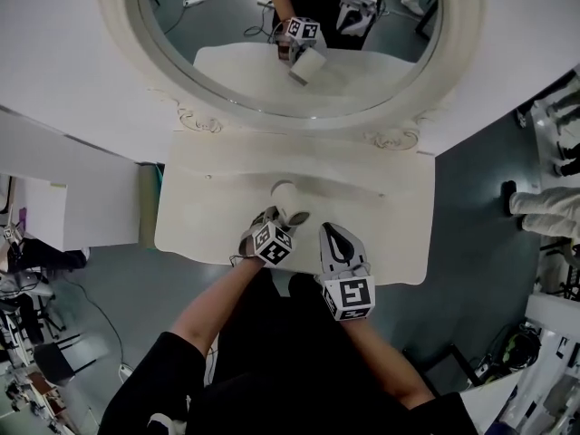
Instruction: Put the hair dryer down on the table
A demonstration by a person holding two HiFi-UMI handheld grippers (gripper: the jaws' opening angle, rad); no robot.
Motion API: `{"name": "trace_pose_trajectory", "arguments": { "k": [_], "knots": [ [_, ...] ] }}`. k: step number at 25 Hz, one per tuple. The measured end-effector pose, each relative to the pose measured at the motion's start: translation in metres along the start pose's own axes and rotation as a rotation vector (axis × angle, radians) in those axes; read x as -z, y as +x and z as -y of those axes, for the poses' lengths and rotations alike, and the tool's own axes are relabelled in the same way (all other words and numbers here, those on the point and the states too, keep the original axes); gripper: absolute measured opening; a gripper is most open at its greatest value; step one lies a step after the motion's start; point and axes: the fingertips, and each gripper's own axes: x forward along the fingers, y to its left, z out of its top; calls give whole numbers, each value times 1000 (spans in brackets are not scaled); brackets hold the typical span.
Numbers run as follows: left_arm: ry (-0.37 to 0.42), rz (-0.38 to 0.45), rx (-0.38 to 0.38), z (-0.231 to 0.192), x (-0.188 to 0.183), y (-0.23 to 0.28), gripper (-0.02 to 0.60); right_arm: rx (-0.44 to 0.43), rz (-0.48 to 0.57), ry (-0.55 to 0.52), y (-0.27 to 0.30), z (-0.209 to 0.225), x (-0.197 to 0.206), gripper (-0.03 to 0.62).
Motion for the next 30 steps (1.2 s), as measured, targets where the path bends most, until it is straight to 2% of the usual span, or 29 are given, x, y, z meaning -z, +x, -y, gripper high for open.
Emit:
{"name": "trace_pose_trajectory", "arguments": {
  "k": [4, 8, 13, 18, 26, 30],
  "knots": [
    [-37, -21, 8, -7, 4, 11, 181, 18, -4, -3, 1, 11, 4, 20],
    [-29, -59, 28, -4, 9, 19, 181, 27, -13, -1, 4, 18, 5, 20],
    [-16, -98, 66, -1, 11, 28, 183, -11, -30, 22, 11, 17, 6, 20],
    [-22, -110, 112, 4, 11, 36, 183, -4, -45, 22, 9, 21, 10, 20],
    [-96, -151, 142, -4, 18, 42, 183, 0, -61, 49, -5, 28, 20, 20],
    [-74, -177, 158, -2, 21, 44, 184, 2, -59, 61, -4, 28, 22, 18]
  ]
}}
